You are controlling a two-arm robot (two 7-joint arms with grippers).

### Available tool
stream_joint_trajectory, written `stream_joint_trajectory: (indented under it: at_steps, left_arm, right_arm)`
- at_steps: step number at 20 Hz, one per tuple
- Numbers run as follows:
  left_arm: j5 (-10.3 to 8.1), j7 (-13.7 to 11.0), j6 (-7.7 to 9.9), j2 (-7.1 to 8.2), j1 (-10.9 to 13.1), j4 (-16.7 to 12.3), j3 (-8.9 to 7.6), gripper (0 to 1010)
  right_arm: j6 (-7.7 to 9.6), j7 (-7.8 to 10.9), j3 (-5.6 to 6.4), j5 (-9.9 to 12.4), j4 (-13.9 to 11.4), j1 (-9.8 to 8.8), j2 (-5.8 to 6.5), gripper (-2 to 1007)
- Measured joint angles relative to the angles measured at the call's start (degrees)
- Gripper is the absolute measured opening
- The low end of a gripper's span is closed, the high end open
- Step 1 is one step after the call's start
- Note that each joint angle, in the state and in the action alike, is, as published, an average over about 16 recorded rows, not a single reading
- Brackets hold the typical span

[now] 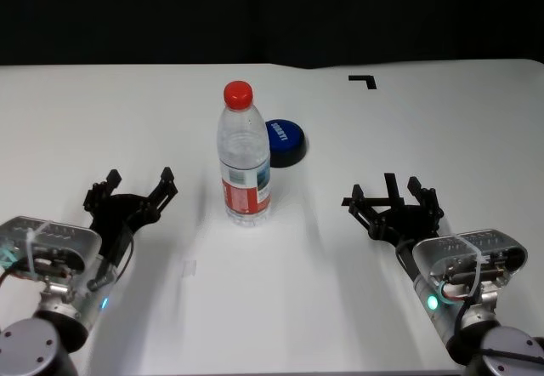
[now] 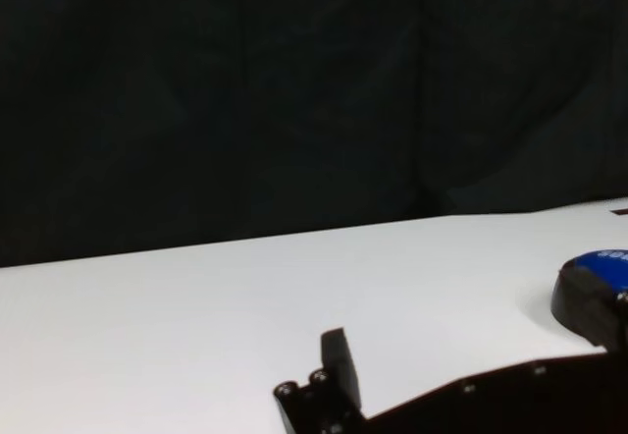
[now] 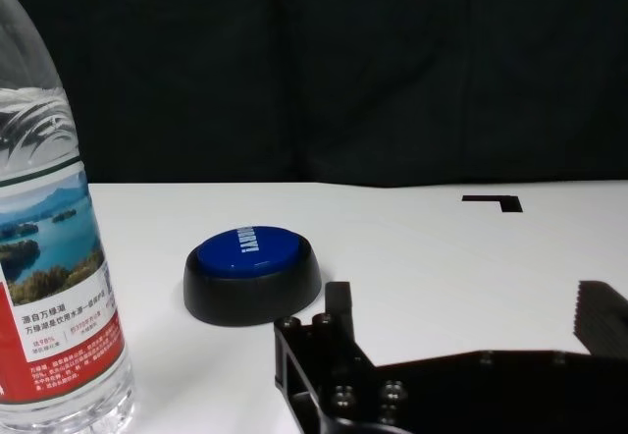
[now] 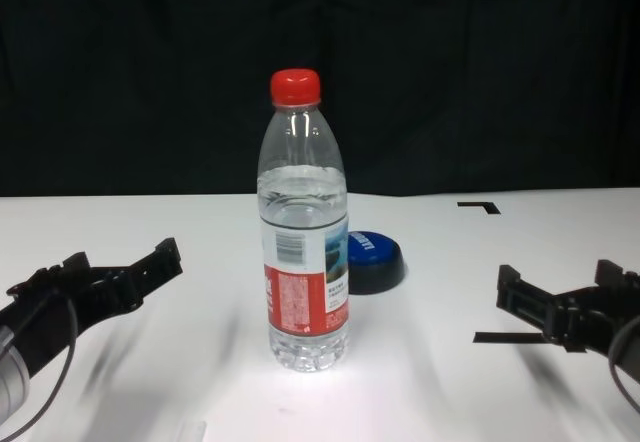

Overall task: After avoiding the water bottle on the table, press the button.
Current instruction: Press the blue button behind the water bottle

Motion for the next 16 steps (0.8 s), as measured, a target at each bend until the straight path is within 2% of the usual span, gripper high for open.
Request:
stream_joint_trajectory:
  at_steps: [9,16]
  left_arm:
    - [-0.32,-0.41,0.13,0.11,0.81,-0.75,-0.73,1003]
    - [-1.04,-2.09,1.1,0.83,3.78,-4.57,-2.78,1003]
  right_arm:
    - [0.0,0.0,0.0,0.0,0.0,0.0,0.0,1003]
    - [0.0,0.0,0.0,0.0,0.0,0.0,0.0,1003]
